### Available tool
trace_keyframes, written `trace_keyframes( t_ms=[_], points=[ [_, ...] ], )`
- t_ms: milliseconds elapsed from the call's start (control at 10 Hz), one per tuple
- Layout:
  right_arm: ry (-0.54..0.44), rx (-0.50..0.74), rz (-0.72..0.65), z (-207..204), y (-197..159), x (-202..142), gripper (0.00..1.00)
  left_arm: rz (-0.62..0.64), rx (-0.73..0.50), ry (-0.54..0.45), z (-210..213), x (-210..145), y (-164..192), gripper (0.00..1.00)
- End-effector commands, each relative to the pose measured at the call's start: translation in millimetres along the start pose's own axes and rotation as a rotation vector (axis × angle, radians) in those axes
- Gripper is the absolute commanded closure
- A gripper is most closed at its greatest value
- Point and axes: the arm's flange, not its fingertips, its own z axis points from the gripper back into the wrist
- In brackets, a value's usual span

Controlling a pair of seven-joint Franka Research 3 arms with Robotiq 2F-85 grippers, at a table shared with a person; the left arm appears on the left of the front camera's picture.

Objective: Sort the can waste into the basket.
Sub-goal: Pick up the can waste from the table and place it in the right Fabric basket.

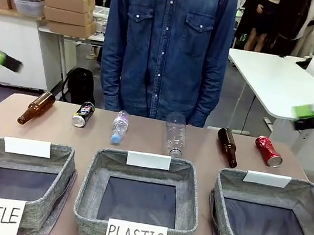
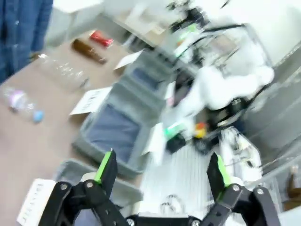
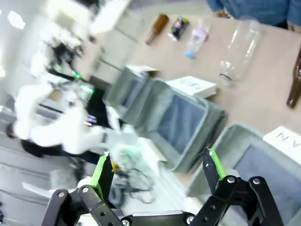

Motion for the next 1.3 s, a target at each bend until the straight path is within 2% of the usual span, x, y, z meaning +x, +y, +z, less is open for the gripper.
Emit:
trace_keyframes(
  t_ms=[0, 200, 300, 400, 500, 1200],
  points=[
    [-0.285, 0.170, -0.459, 27, -40, -1, 0.00, 0.290, -0.164, -0.227, 24, -9, 22, 0.00],
    [-0.345, 0.152, -0.507, 30, -54, -5, 0.00, 0.334, -0.149, -0.332, 44, -26, 27, 0.00],
    [-0.363, 0.089, -0.478, 22, -56, -3, 0.00, 0.378, -0.099, -0.323, 44, -28, 29, 0.00],
    [-0.248, 0.153, -0.403, 54, -63, -14, 0.00, 0.873, 0.378, -0.219, 21, -9, 36, 0.00],
    [-0.248, 0.153, -0.403, 54, -63, -14, 0.00, 0.341, -0.169, -0.352, 59, -41, 37, 0.00],
    [-0.248, 0.153, -0.403, 54, -63, -14, 0.00, 0.341, -0.169, -0.352, 59, -41, 37, 0.00]
  ],
)
